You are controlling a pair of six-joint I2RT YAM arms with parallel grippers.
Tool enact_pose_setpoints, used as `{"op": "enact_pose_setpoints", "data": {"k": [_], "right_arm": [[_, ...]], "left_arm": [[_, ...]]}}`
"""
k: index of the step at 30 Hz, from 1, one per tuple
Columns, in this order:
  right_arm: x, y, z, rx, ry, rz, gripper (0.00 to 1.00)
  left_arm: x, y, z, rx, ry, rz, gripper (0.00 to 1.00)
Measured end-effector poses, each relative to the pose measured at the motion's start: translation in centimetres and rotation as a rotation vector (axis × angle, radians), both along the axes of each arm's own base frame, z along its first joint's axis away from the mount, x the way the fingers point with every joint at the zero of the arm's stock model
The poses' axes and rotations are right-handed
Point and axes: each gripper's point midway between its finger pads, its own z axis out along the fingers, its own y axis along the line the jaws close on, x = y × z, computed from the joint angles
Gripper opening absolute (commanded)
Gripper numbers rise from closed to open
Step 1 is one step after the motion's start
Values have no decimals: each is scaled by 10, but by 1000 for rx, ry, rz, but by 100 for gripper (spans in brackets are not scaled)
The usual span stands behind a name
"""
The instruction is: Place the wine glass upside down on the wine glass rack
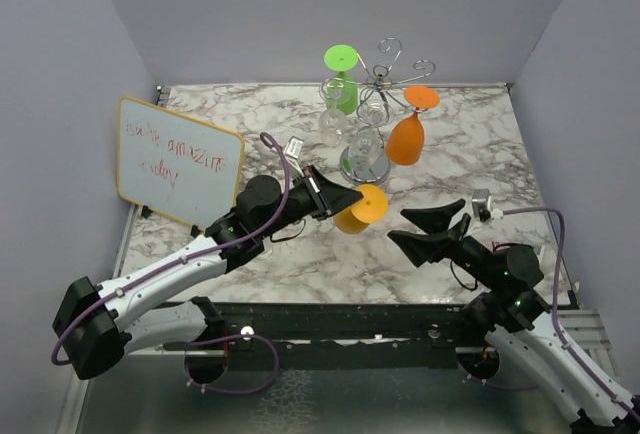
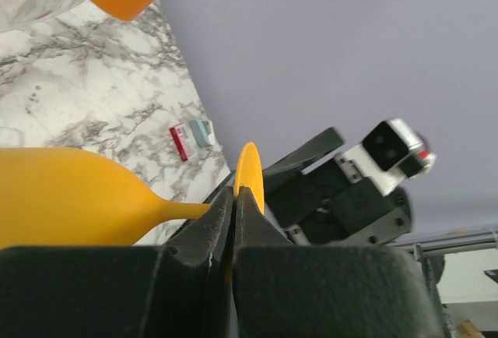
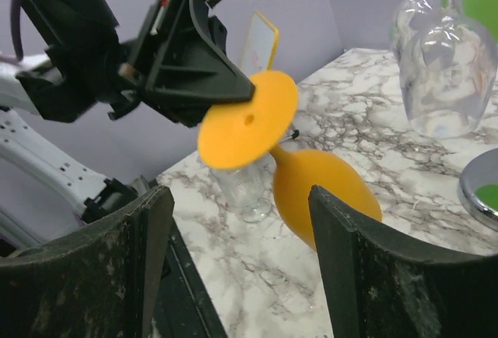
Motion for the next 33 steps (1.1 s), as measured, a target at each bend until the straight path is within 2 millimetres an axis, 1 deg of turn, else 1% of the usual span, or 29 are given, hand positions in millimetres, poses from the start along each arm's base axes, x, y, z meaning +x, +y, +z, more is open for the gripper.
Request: {"op": "enact_pose_setpoints", "data": {"k": [3, 4, 5, 8, 10, 14, 18, 21, 25, 29, 30, 33], "right_arm": [[1, -1, 22, 18, 83, -3, 75], [3, -3, 39, 47, 123, -16, 75], [5, -2, 39, 44, 145, -20, 75], [16, -1, 45, 79, 298, -53, 74], [22, 2, 40, 91, 389, -64, 71], [29, 11, 18, 106, 556, -65, 66], [33, 17, 4, 112, 657, -62, 55], [32, 22, -7, 116, 705, -43, 43], [29, 29, -20, 124, 759, 1, 22], [27, 34, -14, 163, 762, 42, 1], [28, 35, -13, 175, 764, 46, 1], [27, 34, -9, 201, 760, 54, 1]], "left_arm": [[1, 2, -9, 44, -9, 10, 0], [1, 3, -11, 56, -10, 10, 0], [1, 3, -14, 68, -11, 10, 0], [1, 3, -19, 89, -15, 7, 0], [0, 3, -19, 92, -19, 1, 0], [-2, -1, -22, 98, -14, -22, 0], [-3, -3, -25, 105, -7, -39, 0], [-4, -4, -25, 104, -7, -49, 0], [-6, -5, -24, 100, -4, -59, 0], [-5, -4, -25, 102, 2, -55, 0], [-4, -3, -25, 101, 3, -52, 2], [-3, -3, -24, 99, 5, -50, 22]]}}
